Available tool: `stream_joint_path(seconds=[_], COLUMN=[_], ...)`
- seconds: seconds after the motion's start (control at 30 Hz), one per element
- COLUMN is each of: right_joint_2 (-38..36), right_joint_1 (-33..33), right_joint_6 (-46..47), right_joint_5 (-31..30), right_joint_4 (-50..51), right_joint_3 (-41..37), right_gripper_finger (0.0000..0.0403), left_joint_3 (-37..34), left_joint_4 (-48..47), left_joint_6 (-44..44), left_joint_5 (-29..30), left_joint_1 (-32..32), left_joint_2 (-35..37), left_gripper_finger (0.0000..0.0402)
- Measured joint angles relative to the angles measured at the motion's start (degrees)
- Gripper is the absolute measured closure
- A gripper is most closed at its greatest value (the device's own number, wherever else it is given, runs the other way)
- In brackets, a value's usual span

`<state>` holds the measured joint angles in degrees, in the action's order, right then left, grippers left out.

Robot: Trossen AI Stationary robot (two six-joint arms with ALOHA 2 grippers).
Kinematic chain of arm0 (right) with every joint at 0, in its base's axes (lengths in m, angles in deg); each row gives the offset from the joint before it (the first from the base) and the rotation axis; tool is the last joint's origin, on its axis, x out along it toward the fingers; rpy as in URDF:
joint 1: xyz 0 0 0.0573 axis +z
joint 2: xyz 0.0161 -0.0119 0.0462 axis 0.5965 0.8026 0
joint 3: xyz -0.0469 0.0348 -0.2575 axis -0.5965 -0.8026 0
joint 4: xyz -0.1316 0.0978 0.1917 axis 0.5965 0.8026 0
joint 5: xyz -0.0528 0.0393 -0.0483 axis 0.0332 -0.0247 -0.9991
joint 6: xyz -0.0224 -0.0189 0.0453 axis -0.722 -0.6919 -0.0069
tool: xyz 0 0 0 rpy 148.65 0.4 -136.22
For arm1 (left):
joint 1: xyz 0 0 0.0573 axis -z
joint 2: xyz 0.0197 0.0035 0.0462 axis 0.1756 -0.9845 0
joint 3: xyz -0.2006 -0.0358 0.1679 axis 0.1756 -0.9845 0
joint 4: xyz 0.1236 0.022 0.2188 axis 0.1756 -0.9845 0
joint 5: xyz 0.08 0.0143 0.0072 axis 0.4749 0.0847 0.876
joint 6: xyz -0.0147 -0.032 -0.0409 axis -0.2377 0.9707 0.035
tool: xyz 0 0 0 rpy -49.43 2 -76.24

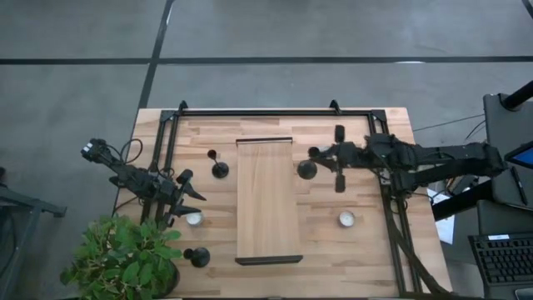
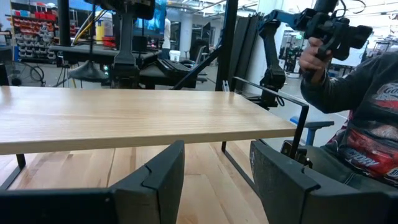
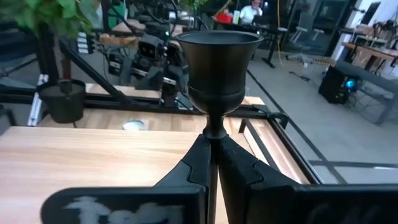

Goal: Pick & Place candle stick holders
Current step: Put the left black candle holder on the shelf

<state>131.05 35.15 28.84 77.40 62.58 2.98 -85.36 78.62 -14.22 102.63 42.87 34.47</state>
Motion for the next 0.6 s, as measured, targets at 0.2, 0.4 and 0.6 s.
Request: stream_joint_path(seconds=[0.2,0.4,0.6], right_joint_2=[8.13,13.96,18.64], right_joint_1=[-4.64,-9.84,-17.24], right_joint_6=[-0.34,-0.34,3.07], right_joint_5=[6.70,12.95,20.74], right_joint_4=[-1.14,-2.14,-3.82], right_joint_3=[6.59,11.82,13.41], right_gripper_finger=[0.0390,0.0390,0.0390], left_joint_3=[0.01,0.01,-0.01], left_joint_4=[0.00,0.00,0.00], left_joint_6=[0.00,0.00,0.00], left_joint_5=[0.01,0.00,-0.01], left_joint_1=[0.00,-0.01,-0.02], left_joint_2=[0.00,0.00,0.00], left_gripper_finger=[0.0223,0.0223,0.0223])
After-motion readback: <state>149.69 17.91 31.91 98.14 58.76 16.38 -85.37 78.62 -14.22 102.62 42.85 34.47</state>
